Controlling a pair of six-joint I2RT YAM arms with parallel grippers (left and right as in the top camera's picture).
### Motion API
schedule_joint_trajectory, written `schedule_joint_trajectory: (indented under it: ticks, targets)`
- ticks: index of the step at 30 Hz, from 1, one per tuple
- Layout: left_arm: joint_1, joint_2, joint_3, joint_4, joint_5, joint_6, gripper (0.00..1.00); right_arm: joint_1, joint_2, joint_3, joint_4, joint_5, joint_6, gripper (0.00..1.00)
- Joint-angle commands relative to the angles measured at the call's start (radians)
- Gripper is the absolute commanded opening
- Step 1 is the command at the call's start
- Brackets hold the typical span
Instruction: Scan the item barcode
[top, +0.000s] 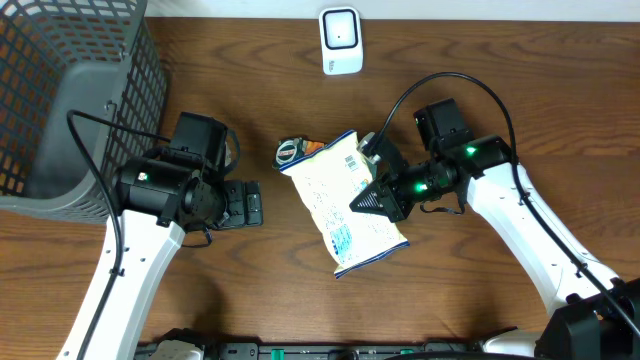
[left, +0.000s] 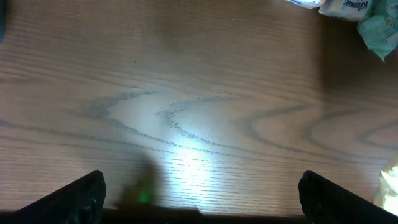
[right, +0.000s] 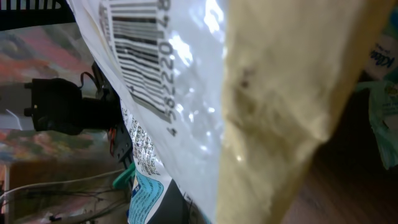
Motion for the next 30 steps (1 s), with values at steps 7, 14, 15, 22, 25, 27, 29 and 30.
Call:
schedule_joint_trajectory:
  ticks: [7, 14, 15, 22, 25, 27, 29, 30]
  targets:
    - [0.004, 0.003, -0.004, -0.002, 0.009, -0.009, 0.98, 0.004, -0.014, 0.019, 0.0, -0.01, -0.023, 0.01]
    - [0.004, 0.003, -0.004, -0.002, 0.009, -0.008, 0.98, 0.004, -0.014, 0.019, 0.0, -0.008, -0.023, 0.01]
    - [0.004, 0.003, -0.004, -0.003, 0.009, -0.009, 0.98, 0.004, -0.014, 0.019, -0.001, -0.008, -0.023, 0.01]
    - [0.004, 0.003, -0.004, -0.002, 0.009, -0.008, 0.98, 0.004, -0.014, 0.019, -0.009, -0.008, -0.023, 0.01]
    - [0.004, 0.003, -0.004, -0.002, 0.009, -0.009, 0.98, 0.004, -0.014, 0.019, -0.011, -0.008, -0.023, 0.01]
    - [0.004, 0.003, -0.004, -0.003, 0.009, -0.009, 0.98, 0.004, -0.014, 0.019, -0.011, -0.008, -0.027, 0.01]
    - [0.004, 0.003, -0.004, -0.002, 0.009, -0.009, 0.98, 0.004, -0.014, 0.019, -0.011, -0.003, -0.027, 0.01]
    - [0.004, 0.003, -0.004, -0.003, 0.009, -0.009, 0.98, 0.004, -0.014, 0.019, -0.011, 0.0, -0.027, 0.01]
